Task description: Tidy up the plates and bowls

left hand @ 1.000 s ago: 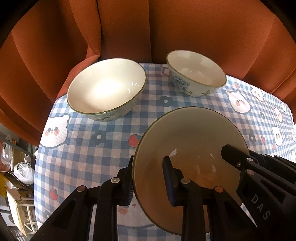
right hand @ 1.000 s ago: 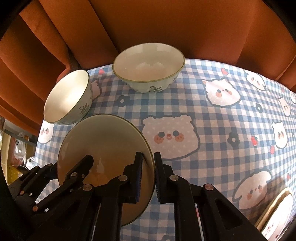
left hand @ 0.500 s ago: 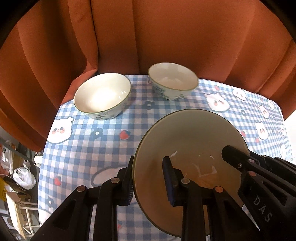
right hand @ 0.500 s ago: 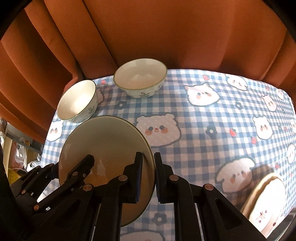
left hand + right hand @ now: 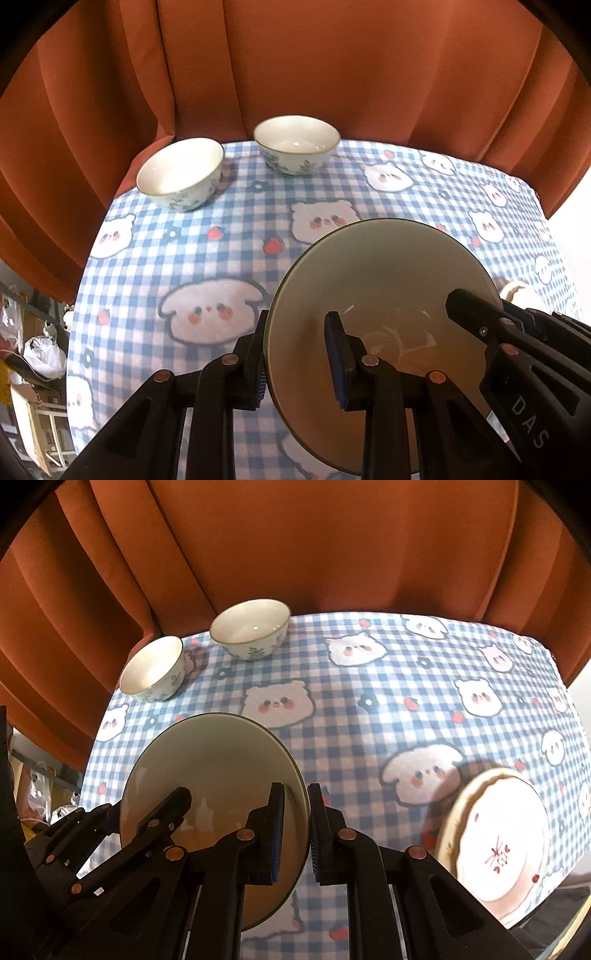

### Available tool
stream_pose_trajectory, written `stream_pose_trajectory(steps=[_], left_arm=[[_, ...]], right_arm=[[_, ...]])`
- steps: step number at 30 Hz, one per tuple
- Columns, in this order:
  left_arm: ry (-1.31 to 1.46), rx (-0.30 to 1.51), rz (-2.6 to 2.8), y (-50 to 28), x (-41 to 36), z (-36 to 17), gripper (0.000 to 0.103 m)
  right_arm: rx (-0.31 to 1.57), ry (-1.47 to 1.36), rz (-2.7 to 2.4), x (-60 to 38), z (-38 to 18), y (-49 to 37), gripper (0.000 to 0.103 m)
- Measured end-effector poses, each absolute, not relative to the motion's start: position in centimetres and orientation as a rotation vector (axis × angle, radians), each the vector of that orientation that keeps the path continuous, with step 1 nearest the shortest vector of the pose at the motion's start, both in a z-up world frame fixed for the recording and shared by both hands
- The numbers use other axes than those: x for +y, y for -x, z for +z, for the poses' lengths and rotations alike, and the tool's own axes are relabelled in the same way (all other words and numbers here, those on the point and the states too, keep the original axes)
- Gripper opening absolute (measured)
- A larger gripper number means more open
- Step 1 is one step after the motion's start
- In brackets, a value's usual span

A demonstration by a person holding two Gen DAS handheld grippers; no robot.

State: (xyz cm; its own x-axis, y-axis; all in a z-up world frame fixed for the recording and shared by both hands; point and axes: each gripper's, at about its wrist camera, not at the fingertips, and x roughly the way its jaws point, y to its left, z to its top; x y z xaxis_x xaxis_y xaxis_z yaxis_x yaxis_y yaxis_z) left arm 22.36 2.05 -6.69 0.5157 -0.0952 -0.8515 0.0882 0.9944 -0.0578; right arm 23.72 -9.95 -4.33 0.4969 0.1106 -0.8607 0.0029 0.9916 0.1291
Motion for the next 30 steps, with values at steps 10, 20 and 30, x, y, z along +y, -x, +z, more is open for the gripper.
stream_pose_trajectory(steps=[10,20,30], left_arm=[[-0.008,1.080,-0.109,-18.8,-1.9,-8.7,0.027],[0.011,1.121,-0.046,-16.0,-5.2,-11.6,0.027],[0.027,1.131,0.015,-15.4,-7.0,-13.1,0.027]], right_arm=[[1.092,-0.110,0.079,-13.4,-6.0,-20.2,0.015],[1.133,-0.082,0.128,-16.7,-9.1,-17.6,0.015],[1.167,-0.090,0.175,-19.2,-11.4,-17.3,0.015]])
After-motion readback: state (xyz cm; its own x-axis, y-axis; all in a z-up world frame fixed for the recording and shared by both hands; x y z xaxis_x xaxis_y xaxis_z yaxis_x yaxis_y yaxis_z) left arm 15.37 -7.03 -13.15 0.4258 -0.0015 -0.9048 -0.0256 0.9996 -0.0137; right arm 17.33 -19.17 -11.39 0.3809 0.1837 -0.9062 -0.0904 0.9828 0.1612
